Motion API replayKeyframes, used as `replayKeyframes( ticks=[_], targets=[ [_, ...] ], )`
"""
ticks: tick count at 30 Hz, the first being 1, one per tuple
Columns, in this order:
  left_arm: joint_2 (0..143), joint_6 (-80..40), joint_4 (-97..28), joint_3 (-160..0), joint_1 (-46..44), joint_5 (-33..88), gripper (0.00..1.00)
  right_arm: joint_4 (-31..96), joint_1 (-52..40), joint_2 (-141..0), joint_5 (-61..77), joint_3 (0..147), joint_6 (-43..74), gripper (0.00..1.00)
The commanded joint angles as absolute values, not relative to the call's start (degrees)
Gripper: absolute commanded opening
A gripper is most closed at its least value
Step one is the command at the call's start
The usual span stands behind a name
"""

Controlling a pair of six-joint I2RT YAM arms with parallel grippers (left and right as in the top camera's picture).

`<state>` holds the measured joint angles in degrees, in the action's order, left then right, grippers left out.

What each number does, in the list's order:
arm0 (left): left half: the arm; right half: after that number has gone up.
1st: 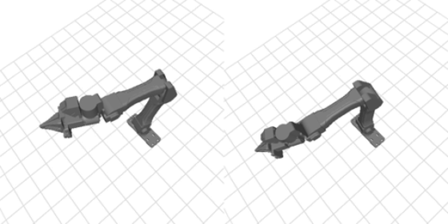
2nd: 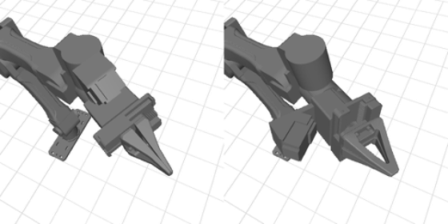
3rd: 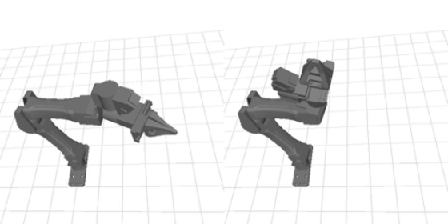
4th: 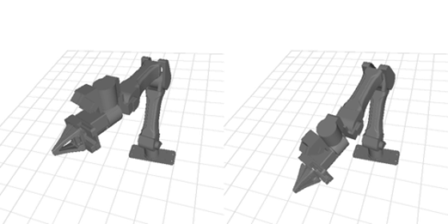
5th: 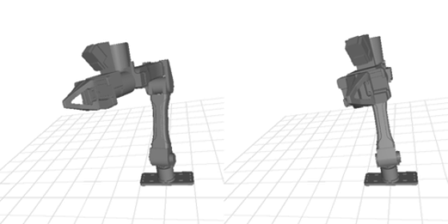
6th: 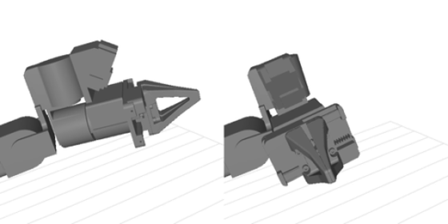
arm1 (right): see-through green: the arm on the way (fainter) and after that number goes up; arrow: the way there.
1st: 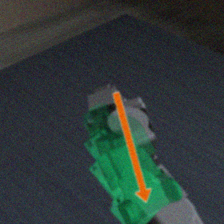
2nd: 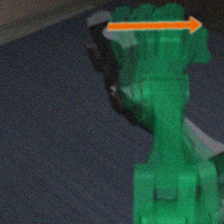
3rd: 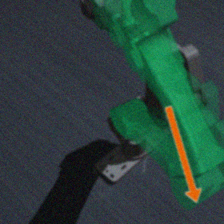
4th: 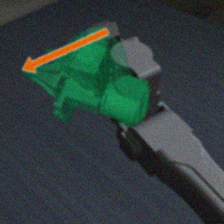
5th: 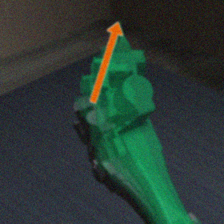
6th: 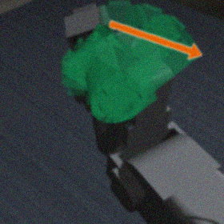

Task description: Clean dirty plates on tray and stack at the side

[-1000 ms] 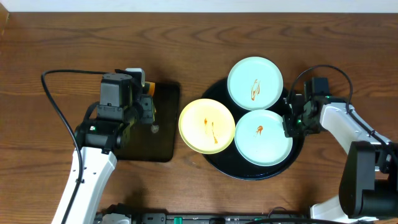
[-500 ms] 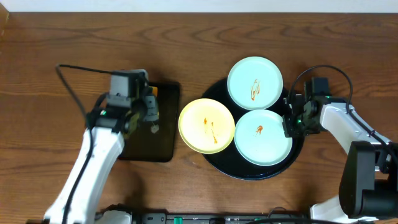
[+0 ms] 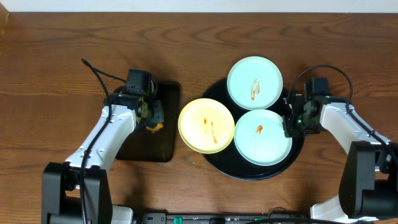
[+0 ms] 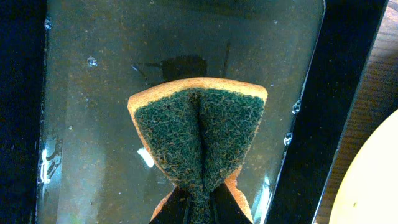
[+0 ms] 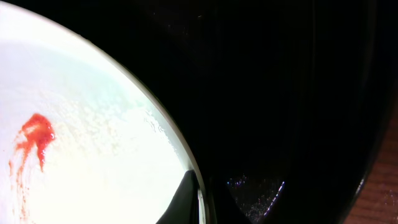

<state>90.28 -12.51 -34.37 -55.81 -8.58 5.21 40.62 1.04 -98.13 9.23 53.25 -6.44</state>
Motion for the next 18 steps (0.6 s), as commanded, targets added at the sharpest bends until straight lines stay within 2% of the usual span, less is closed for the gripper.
replayKeyframes(
  ticks=[1,11,18],
  targets=[
    [89.80,-13.43,-34.46,-56.42,-8.56,5.17,0.07,40.69,1.08,-99.55,6.70,52.64,-4.73,0.01],
    [86.02,-13.37,-35.59,-60.60,-8.99,11.66,0.08,40.69,1.08,-99.57,6.83,52.64,-4.71,0.01],
    [84.88,-12.99,-32.64,-66.26,-18.24,12.64,0.07,40.60,1.08,-99.55,7.81,52.64,-4.69,0.01]
  ],
)
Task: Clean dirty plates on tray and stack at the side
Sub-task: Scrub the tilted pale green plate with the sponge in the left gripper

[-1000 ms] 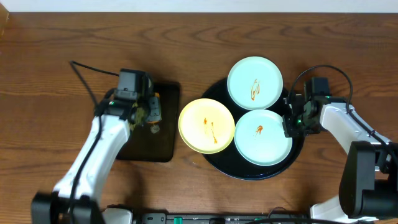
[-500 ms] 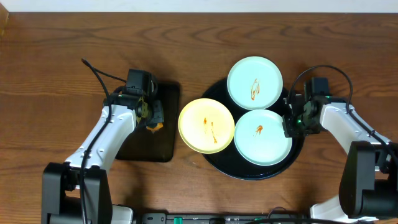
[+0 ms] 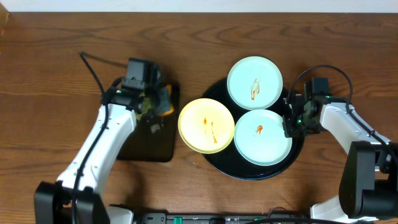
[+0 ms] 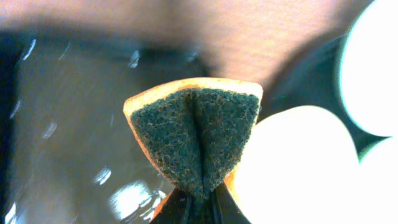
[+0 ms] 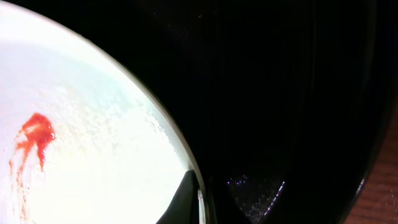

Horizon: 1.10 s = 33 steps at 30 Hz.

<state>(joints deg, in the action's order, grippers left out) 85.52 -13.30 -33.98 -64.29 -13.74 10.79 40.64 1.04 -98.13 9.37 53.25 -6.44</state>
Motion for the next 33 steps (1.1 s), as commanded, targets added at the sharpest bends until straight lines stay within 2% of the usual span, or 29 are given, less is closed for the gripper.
replayKeyframes(
  ticks=[1,6,9,16,23,33],
  targets=[
    [85.14,-12.99,-31.29,-66.24,-20.14,13.15,0.07,40.58,1.08,-99.57,7.84,52.64,-4.69,0.01],
    [88.05,-16.32,-23.33,-66.24,-30.92,16.05,0.07,40.62,1.08,-99.55,7.84,52.64,-4.69,0.01],
    [91.66,-24.08,-17.91,-66.24,-36.97,16.08,0.07,40.71,1.08,-99.57,7.99,52.64,-4.69,0.01],
    [100.05,-37.19,-9.17,-66.24,-44.84,16.12,0.07,40.77,1.08,-99.55,7.97,52.64,-3.81,0.01],
    [107.15,-43.42,0.45,-66.24,-48.71,22.52,0.08,40.77,1.08,-99.57,7.97,52.64,-3.81,0.01],
    [115.39,-48.34,5.30,-66.24,-49.58,23.83,0.08,40.77,1.08,-99.57,7.99,52.64,-3.62,0.01]
  ],
)
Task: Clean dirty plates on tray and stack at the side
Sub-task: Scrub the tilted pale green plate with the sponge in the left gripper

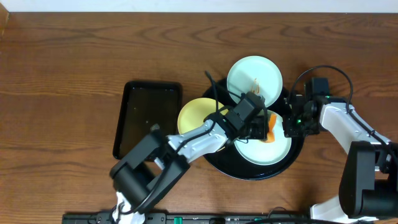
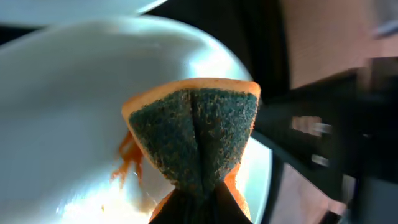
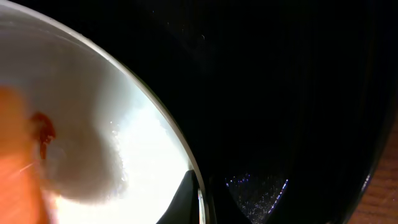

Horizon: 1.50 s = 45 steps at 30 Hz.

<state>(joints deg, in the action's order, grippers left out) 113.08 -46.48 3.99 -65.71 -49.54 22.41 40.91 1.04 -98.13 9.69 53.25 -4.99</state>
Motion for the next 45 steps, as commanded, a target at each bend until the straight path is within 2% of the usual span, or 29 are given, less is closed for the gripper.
replayKeyframes(
  ticks=[1,5,7,13,16,23,38,42,45],
  targets=[
    [116.09,-48.31,5.50,-66.24,-49.58,23.79,0.07,40.80,1.08,-99.55,7.99,52.64,-3.62,0.01],
    [117.67,-44.69,2.20,-66.24,-48.77,23.59,0.07,40.77,1.08,-99.55,7.97,52.64,-3.40,0.01],
    [116.84,-41.28,-5.87,-66.24,-46.63,22.90,0.07,40.77,1.08,-99.55,7.97,52.64,-3.42,0.01],
    [112.07,-37.15,-17.76,-66.26,-42.63,24.95,0.07,40.75,1.08,-99.57,7.97,52.64,-3.42,0.01],
    [107.33,-31.46,-18.15,-66.26,-42.48,28.08,0.07,40.75,1.08,-99.55,7.97,52.64,-3.42,0.01],
    [99.22,-28.16,-12.19,-66.26,-43.59,22.90,0.08,40.80,1.08,-99.57,7.99,52.64,-3.40,0.01],
    [111.90,-39.59,-2.87,-66.24,-53.01,21.82,0.07,41.01,1.08,-99.55,7.97,52.64,-3.42,0.01],
    [113.54,-35.88,-4.78,-66.22,-54.04,21.67,0.07,40.99,1.08,-99.55,7.97,52.64,-3.42,0.02],
    [113.36,-29.43,-8.95,-66.22,-53.04,13.78,0.07,40.99,1.08,-99.57,7.97,52.64,-3.42,0.01]
  ],
)
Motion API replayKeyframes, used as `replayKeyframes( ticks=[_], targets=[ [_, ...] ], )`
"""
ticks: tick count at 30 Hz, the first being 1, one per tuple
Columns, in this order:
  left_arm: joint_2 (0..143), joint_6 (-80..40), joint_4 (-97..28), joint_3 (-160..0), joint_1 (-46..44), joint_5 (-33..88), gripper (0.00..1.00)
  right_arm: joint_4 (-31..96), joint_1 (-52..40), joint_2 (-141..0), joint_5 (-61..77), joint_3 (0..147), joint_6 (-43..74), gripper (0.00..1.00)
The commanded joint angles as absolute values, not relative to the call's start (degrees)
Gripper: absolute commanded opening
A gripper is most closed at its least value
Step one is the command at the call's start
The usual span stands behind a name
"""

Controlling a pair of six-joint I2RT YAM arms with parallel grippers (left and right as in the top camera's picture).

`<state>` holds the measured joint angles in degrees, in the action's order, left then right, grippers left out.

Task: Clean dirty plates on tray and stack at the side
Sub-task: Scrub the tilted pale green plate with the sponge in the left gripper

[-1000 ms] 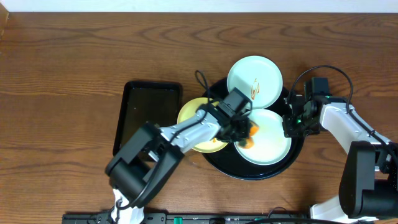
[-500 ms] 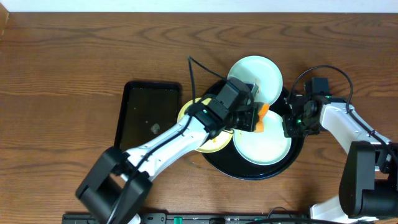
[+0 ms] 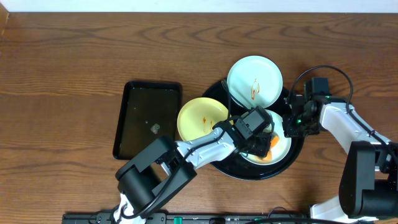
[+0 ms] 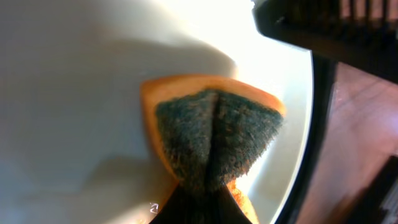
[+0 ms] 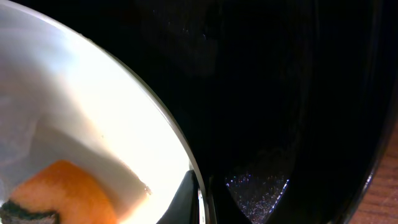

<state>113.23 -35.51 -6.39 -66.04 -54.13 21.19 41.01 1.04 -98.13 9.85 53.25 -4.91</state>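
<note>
A round black tray carries three plates. The far pale green plate has a red streak, and the yellow plate overhangs the tray's left side. My left gripper is shut on a folded orange and green sponge, which is pressed on the near pale green plate. In the right wrist view the sponge lies on the white plate surface, and no red stain shows there. My right gripper is shut on that plate's right rim.
A black rectangular tray holding water and a small speck sits on the wooden table left of the plates. My left arm reaches across the yellow plate and the round tray. My right arm lies at the tray's right edge.
The sponge has moved from the upper middle of the near green plate, beside the red stain, to its near right part. The stain no longer shows. The right gripper has not moved.
My left gripper first held the sponge in the water tray at the left. Then it was lifted at that tray's far right corner, then over the near green plate by its stain, and now pressed on the plate. The right gripper gripped the rim throughout.
</note>
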Motion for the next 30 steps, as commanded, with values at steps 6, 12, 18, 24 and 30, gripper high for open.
replayKeyframes(
  ticks=[6,12,18,24,30],
  targets=[
    [113.36,-25.10,-12.14,-66.26,-47.31,-1.78,0.08,41.06,1.08,-99.55,7.99,52.64,-3.42,0.01],
    [113.34,-25.10,-10.63,-66.37,-43.59,-1.72,0.08,41.21,0.78,-99.55,7.99,52.64,-3.22,0.01],
    [109.47,-25.12,-11.57,-66.48,-42.92,4.89,0.07,41.32,0.78,-99.55,7.99,52.64,-3.25,0.01],
    [98.70,-25.08,-17.93,-66.46,-42.76,7.55,0.07,41.15,0.75,-99.55,8.01,52.64,-3.22,0.01],
    [90.76,-25.08,-29.95,-66.46,-39.35,-1.48,0.07,40.71,0.75,-99.55,9.39,52.64,-3.22,0.11]
  ],
)
